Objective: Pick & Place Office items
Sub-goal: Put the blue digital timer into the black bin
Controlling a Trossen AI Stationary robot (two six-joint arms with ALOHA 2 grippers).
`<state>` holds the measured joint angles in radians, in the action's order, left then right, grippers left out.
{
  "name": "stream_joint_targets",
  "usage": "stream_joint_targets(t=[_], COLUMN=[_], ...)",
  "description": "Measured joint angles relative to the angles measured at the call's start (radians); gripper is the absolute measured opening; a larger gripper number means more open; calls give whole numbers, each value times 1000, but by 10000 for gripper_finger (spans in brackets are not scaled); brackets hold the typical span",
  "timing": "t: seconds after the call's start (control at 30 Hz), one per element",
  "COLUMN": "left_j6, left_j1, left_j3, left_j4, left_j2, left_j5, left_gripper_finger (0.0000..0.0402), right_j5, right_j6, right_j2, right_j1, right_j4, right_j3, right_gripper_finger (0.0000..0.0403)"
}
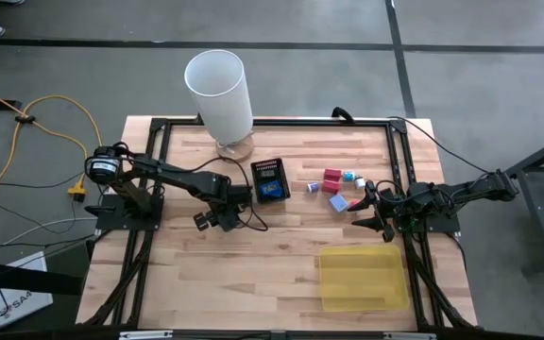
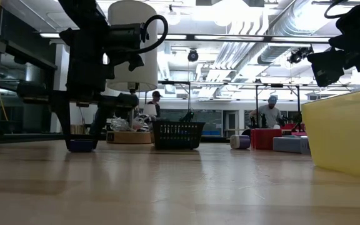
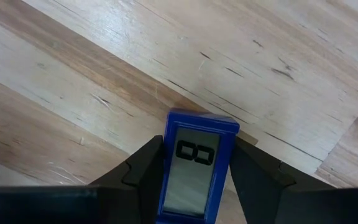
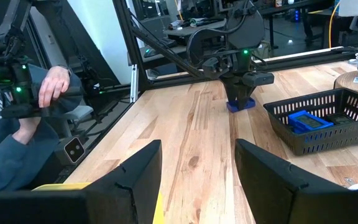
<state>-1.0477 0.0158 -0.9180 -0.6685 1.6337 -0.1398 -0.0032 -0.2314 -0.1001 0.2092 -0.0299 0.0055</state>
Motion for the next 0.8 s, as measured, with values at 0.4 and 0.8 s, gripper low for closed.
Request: stream_joint_targets(t=[0.4, 0.8], left_j6=[0, 6], left_j1=[0, 0], left_j3=[0, -1], left_j4=[-1, -1], left_j2=[0, -34], left_j5=[0, -10], left_gripper_finger=[153, 153], right_j5=[0, 0], right_j6=[0, 0], right_j2=[0, 0], right_j1=[0, 0], right_j4=[0, 0], right_j3=[0, 0], right_gripper_finger=[190, 190])
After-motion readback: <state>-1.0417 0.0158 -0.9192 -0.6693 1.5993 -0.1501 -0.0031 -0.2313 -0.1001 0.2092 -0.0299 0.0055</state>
